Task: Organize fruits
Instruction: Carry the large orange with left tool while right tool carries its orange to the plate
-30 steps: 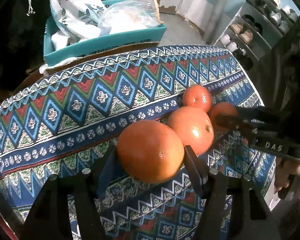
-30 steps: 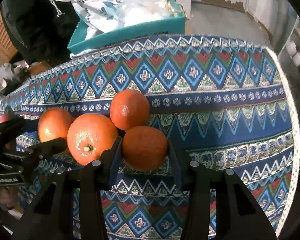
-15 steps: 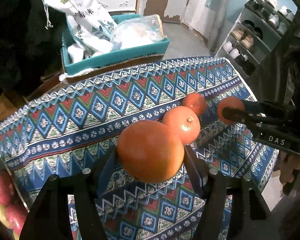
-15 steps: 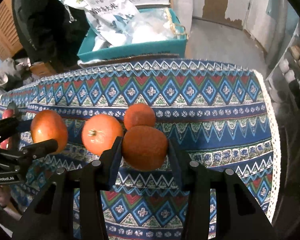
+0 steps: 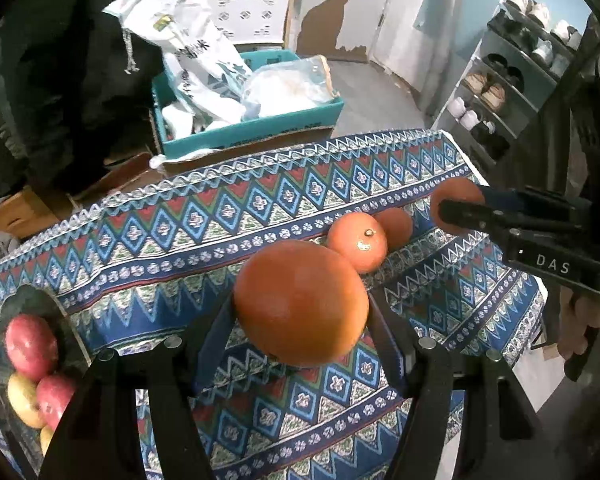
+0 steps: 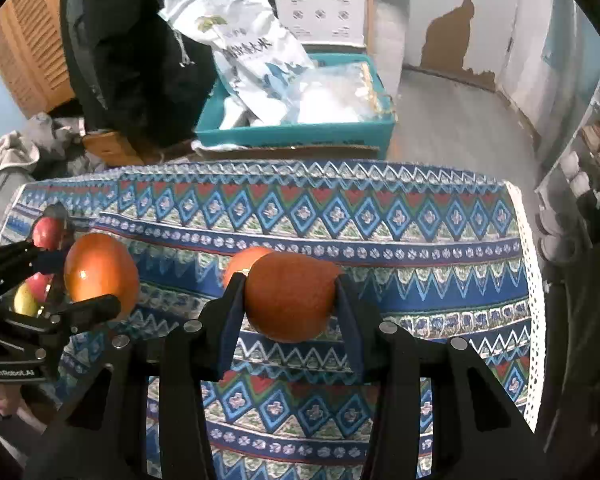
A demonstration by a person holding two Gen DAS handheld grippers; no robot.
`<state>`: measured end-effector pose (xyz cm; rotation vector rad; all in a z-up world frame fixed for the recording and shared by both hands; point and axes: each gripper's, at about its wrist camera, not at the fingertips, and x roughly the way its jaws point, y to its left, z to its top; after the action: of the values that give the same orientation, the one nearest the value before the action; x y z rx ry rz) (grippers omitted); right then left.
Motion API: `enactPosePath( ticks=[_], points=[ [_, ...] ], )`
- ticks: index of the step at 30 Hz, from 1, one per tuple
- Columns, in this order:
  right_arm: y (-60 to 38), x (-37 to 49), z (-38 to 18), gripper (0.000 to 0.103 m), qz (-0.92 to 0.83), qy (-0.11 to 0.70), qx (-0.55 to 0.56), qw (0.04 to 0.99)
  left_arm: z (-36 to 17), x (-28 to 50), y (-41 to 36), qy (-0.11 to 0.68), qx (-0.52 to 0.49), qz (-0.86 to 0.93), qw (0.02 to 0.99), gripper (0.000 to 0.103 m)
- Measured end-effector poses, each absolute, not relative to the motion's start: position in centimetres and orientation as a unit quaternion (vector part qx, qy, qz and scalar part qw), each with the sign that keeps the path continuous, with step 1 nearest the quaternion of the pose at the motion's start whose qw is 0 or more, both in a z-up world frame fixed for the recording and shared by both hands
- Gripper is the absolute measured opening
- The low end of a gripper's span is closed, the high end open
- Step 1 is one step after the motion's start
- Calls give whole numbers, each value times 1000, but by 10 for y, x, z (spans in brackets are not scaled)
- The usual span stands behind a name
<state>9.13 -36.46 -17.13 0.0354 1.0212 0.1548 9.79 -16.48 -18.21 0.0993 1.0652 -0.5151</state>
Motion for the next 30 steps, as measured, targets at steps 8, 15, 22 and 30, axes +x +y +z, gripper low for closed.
enactPosePath(
  ticks=[8,15,22,30],
  points=[
    [-345,84,-151,44,91,471,6,877,-161,87,-143,489,40,-227,841,68],
    [-327,77,-132,44,106,456,-5,884,-145,78,-124,476,35,-215,852,68],
    [-305,75,-118,44,126,445,-13,886,-133,70,-107,467,30,-205,860,68],
    [-267,78,-112,44,158,444,-21,882,-128,66,-80,464,14,-189,865,68]
  ],
)
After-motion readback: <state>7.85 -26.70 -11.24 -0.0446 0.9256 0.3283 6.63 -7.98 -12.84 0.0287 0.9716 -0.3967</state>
